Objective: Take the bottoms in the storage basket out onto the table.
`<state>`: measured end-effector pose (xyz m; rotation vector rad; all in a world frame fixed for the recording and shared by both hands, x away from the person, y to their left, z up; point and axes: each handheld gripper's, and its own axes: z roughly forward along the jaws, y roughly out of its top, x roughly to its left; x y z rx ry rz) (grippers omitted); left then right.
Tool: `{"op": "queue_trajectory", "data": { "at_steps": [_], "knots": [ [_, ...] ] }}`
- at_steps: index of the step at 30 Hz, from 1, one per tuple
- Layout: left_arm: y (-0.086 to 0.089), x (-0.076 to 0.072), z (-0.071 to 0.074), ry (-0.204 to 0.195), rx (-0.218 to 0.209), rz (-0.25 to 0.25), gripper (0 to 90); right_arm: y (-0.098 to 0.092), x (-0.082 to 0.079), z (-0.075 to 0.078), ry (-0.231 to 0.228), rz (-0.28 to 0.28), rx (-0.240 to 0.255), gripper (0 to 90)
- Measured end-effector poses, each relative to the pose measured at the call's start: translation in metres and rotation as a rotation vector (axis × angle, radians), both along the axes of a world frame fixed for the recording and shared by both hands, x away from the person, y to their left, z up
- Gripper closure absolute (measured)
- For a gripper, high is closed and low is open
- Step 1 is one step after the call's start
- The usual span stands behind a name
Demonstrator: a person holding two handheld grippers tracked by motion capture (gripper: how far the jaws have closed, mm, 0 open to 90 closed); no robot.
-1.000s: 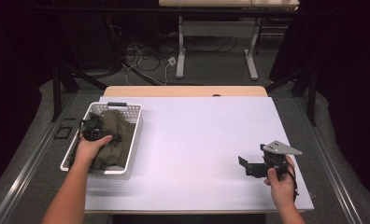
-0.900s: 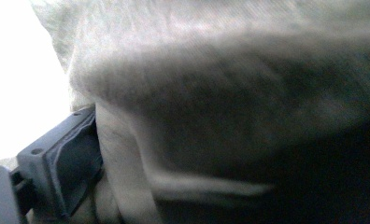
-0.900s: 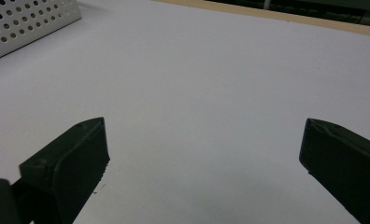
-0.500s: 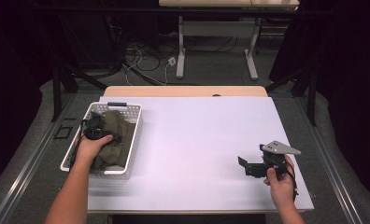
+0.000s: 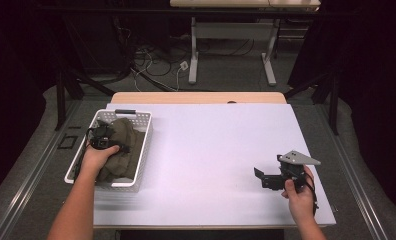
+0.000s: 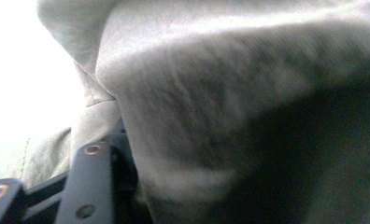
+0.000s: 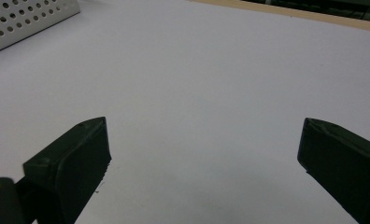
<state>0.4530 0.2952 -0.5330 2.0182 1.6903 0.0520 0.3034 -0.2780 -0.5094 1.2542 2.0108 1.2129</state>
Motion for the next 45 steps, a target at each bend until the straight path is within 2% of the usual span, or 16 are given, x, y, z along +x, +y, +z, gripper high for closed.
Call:
{"op": "queue_trajectory", "data": {
  "at_steps": [7,20,26,31,34,45],
  "knots": [
    [-0.001,0.0,0.0,0.006,-0.019,0.01,55.6,0.0,0.0,0.0,0.001,-0.002,0.003,2.5],
    [-0.003,-0.001,0.005,0.003,-0.021,0.025,66.1,-0.001,0.001,-0.001,0.012,-0.009,0.0,2.9],
    [-0.003,-0.003,0.008,-0.017,-0.016,0.01,68.4,-0.001,0.002,-0.002,0.01,-0.007,-0.002,2.9],
    [-0.003,-0.005,0.011,-0.037,-0.028,0.02,69.7,-0.002,0.002,-0.002,0.015,-0.009,-0.004,3.0],
    [-0.005,-0.008,0.012,-0.064,-0.024,0.02,70.2,-0.002,0.002,-0.002,0.017,-0.013,-0.006,3.1],
    [-0.001,-0.017,0.017,-0.12,-0.04,0.026,70.9,-0.001,0.003,-0.004,0.018,-0.011,-0.009,3.1]
  ]
}}
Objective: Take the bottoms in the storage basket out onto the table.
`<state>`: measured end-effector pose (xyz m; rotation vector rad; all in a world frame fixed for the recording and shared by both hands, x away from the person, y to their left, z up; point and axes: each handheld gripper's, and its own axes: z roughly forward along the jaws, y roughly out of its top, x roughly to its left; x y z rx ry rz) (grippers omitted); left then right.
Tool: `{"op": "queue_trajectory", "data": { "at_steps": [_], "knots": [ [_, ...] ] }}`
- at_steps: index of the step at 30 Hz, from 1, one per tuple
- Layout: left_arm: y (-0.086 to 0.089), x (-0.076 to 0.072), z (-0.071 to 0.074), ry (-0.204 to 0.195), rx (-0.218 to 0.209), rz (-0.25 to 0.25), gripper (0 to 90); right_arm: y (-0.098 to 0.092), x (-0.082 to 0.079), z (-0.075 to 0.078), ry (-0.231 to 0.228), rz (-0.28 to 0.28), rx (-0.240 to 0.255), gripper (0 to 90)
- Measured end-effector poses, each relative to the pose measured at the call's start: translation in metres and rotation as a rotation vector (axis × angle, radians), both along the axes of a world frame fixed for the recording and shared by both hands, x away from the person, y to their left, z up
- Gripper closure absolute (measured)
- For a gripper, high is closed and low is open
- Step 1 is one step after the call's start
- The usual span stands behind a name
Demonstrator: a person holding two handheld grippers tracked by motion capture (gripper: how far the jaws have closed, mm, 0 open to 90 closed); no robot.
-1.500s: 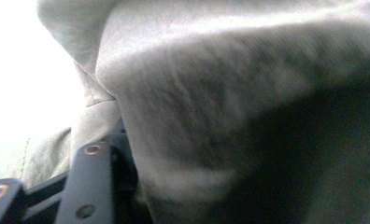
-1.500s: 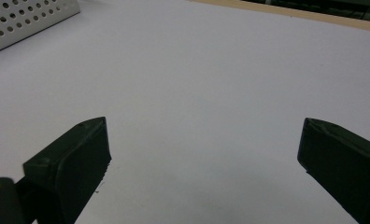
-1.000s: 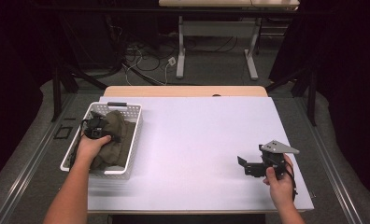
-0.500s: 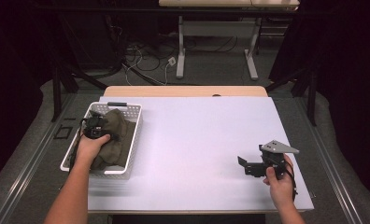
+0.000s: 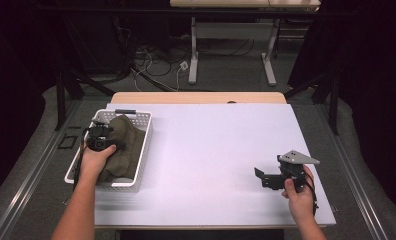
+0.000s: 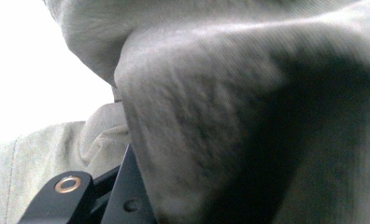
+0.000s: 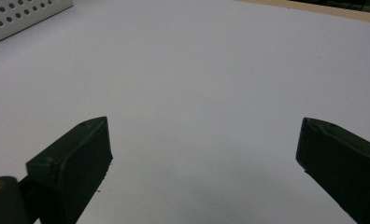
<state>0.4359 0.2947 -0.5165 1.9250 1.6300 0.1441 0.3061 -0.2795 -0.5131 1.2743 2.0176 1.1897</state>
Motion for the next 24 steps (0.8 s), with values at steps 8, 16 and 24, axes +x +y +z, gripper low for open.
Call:
{"op": "queue_trajectory", "data": {
  "at_steps": [8,16,24],
  "knots": [
    [0.001,-0.007,0.005,-0.05,-0.028,0.006,71.5,0.0,0.001,-0.001,0.004,-0.001,-0.001,3.3],
    [0.001,-0.012,0.012,-0.092,-0.03,0.015,71.8,0.001,0.001,-0.002,0.008,-0.002,-0.004,3.4],
    [0.0,-0.02,0.021,-0.16,-0.041,0.019,72.1,0.001,0.001,-0.002,0.0,-0.005,-0.004,3.8]
  ]
}}
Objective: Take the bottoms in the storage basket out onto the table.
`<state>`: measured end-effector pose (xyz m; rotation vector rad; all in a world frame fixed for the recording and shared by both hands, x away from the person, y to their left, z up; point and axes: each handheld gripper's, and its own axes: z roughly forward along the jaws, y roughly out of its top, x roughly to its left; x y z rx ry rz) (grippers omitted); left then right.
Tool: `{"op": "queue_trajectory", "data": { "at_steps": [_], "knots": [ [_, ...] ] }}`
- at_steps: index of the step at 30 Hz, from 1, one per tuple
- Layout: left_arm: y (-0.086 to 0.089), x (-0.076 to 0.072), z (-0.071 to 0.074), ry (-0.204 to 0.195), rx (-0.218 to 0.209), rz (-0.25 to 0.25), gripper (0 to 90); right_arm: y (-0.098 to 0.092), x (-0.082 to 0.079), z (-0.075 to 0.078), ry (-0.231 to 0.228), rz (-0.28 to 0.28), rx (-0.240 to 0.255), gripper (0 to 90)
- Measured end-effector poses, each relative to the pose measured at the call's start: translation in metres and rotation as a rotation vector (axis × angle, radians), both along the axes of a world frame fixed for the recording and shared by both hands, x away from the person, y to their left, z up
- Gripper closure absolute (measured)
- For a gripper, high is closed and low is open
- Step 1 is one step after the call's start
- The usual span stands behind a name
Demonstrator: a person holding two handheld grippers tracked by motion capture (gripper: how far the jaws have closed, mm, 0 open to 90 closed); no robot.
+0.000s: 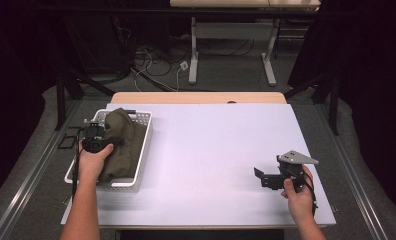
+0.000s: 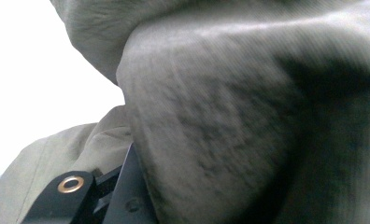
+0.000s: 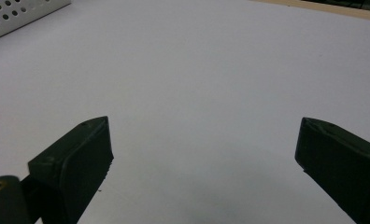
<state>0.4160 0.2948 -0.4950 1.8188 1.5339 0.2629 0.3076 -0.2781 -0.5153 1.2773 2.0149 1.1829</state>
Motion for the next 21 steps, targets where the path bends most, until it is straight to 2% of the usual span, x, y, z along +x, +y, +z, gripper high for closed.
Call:
{"op": "queue_trajectory", "data": {
  "at_steps": [1,9,14,21],
  "knots": [
    [0.0,-0.001,0.0,-0.017,-0.007,0.011,72.2,0.0,0.0,0.0,0.006,-0.002,-0.002,3.9],
    [0.003,-0.011,0.013,-0.075,-0.036,0.023,72.4,0.003,-0.001,0.0,0.006,0.0,0.004,3.9],
    [0.0,-0.017,0.017,-0.133,-0.028,0.048,72.4,0.003,-0.001,0.0,0.0,0.009,-0.002,3.9],
    [-0.002,-0.027,0.023,-0.185,-0.029,0.059,72.4,0.001,-0.001,0.001,0.001,0.006,0.003,4.0]
  ]
}}
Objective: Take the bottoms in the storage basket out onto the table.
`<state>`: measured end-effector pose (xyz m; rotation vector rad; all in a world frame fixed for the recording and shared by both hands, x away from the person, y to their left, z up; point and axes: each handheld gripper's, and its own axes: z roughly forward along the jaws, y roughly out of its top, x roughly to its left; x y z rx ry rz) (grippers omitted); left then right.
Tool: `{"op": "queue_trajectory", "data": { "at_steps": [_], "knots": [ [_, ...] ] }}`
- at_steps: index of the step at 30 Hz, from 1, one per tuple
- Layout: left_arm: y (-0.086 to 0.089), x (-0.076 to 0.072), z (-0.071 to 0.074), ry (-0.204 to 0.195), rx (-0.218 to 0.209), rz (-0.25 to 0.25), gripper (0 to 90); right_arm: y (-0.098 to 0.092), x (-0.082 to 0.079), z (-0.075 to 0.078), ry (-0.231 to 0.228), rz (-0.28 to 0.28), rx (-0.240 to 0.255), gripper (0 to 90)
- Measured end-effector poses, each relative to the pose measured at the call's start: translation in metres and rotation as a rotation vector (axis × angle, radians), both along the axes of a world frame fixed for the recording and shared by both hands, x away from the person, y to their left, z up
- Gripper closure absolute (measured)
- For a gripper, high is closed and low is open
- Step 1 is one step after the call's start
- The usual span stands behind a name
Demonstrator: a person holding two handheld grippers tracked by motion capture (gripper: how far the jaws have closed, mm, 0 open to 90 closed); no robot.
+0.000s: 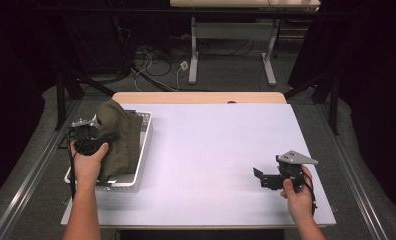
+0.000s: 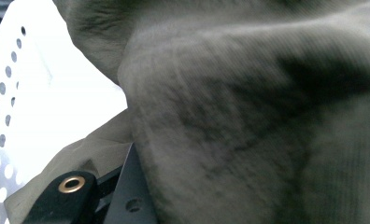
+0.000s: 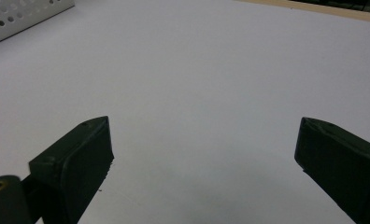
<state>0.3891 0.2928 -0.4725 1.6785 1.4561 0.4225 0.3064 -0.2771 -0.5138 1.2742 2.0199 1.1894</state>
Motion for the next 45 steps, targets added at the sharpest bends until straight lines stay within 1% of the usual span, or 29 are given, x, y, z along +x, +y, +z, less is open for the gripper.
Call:
{"op": "queue_trajectory", "data": {
  "at_steps": [2,3,5,9,13,14,15,18,24,32,36,39,44,45],
  "knots": [
    [0.0,-0.002,0.001,-0.017,0.003,0.007,72.4,-0.001,0.0,0.0,-0.003,0.001,0.001,4.0],
    [-0.001,-0.003,0.001,-0.022,-0.001,0.011,72.4,0.0,0.0,0.0,-0.003,-0.002,0.011,4.0],
    [0.0,-0.005,0.003,-0.023,-0.005,0.009,72.4,0.0,0.0,0.001,-0.01,-0.003,0.011,4.0],
    [0.001,-0.01,0.008,-0.067,-0.011,0.023,72.4,0.0,0.0,0.001,-0.004,0.001,0.011,4.0],
    [0.002,-0.016,0.014,-0.099,-0.012,0.024,72.4,0.001,-0.001,0.001,-0.002,0.002,0.013,4.0],
    [0.002,-0.018,0.016,-0.115,-0.014,0.028,72.4,0.001,-0.001,0.001,-0.002,0.002,0.013,4.1],
    [0.002,-0.019,0.017,-0.119,-0.012,0.027,72.4,0.001,-0.001,0.001,-0.002,0.002,0.014,4.1],
    [0.001,-0.023,0.022,-0.145,-0.013,0.034,72.4,0.0,0.0,0.001,-0.007,0.004,0.01,4.1],
    [0.0,-0.031,0.032,-0.182,-0.01,0.027,72.3,0.0,-0.001,0.002,-0.008,0.003,0.005,4.1],
    [-0.003,-0.04,0.043,-0.236,-0.028,0.025,72.3,0.0,0.0,0.002,-0.013,0.006,0.004,4.2],
    [-0.004,-0.044,0.047,-0.266,-0.03,0.029,72.3,0.0,-0.001,0.002,-0.008,0.001,0.005,4.2],
    [-0.004,-0.045,0.048,-0.282,-0.03,0.033,72.4,0.0,-0.001,0.002,-0.011,0.0,0.019,4.2],
    [-0.004,-0.047,0.049,-0.295,-0.037,0.043,72.4,0.0,-0.001,0.002,-0.014,-0.003,0.011,4.6],
    [-0.004,-0.047,0.049,-0.299,-0.038,0.046,72.3,0.001,-0.001,0.002,-0.013,-0.005,0.017,4.8]
  ]
}}
